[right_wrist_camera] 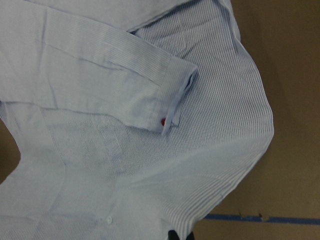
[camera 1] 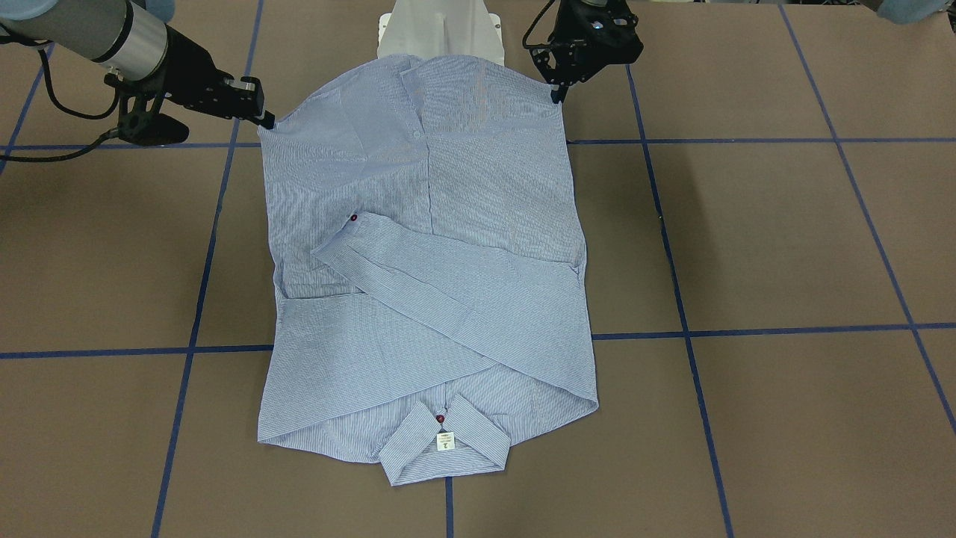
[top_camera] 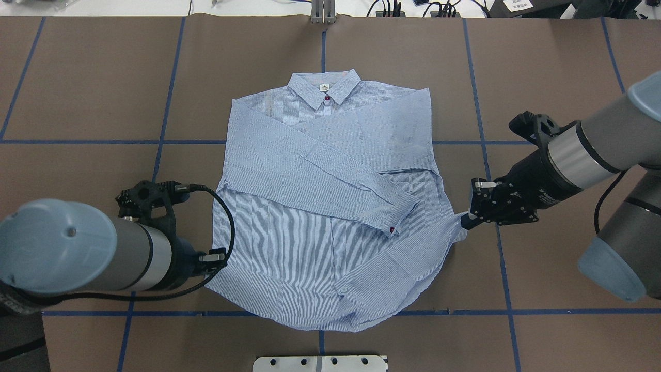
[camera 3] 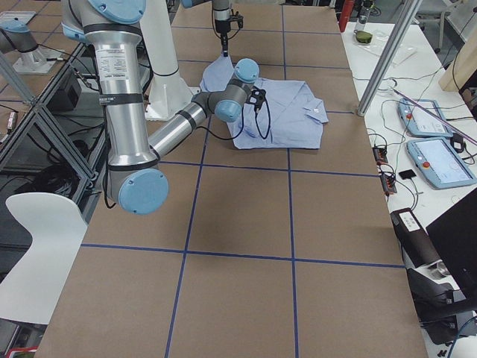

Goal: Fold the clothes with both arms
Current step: 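Lay the hem over the collar with both grippers, folding the shirt in half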

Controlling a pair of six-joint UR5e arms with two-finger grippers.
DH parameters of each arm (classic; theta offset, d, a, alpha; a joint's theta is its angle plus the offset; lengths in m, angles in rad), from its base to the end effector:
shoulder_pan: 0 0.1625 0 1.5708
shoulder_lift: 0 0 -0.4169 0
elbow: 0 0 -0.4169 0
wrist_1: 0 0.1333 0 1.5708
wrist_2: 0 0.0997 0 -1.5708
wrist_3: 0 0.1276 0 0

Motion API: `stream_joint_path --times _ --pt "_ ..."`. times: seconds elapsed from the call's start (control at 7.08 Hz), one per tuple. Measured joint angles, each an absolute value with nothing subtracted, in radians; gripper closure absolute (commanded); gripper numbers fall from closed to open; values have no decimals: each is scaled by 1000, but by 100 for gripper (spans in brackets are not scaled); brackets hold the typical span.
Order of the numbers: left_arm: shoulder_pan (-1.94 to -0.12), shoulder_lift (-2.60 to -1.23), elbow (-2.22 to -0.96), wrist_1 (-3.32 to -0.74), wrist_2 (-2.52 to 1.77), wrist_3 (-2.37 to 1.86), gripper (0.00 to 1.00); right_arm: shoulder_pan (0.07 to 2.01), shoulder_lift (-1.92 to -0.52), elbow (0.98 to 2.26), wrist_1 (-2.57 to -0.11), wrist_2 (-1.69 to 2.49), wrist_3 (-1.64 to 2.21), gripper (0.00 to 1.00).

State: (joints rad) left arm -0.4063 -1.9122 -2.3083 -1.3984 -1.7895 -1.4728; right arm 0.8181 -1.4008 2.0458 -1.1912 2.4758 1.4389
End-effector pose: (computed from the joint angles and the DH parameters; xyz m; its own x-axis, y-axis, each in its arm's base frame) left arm 0.4139 -0.2931 0.1862 0.5860 -0.1481 -0.7967 0.1724 0.9834 -0.0561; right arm -0.3333 -0.4041 0.2785 0.3509 0.2558 0.9008 0.0552 0.9546 -0.2926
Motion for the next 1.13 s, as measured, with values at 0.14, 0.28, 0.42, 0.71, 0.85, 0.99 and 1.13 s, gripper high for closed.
stream_joint_path --times 0.14,0.28,0.42,0.71,0.85,0.99,1.13 --pt "-490 -1947 -2270 -1407 -1829 -1409 100 858 -1335 1979 -1190 2462 1439 100" --pt "-574 -1981 -2200 -1445 -1869 -1345 100 902 -1271 1909 -1190 2444 1438 100" --pt "-651 -1995 -2132 -1499 -1911 -1285 100 944 -1212 1842 -1190 2435 1438 100" --pt "-800 -2028 -1978 -1600 -1988 -1170 100 1023 -1108 1700 -1189 2427 1435 100" --pt "-849 -2060 -1893 -1643 -2003 -1133 100 1042 -1034 1605 -1189 2409 1435 100" --pt "-881 -2103 -1810 -1683 -2013 -1108 100 1048 -945 1493 -1188 2382 1434 100" --pt "-896 -2141 -1745 -1720 -2019 -1097 100 1047 -865 1393 -1188 2363 1434 100"
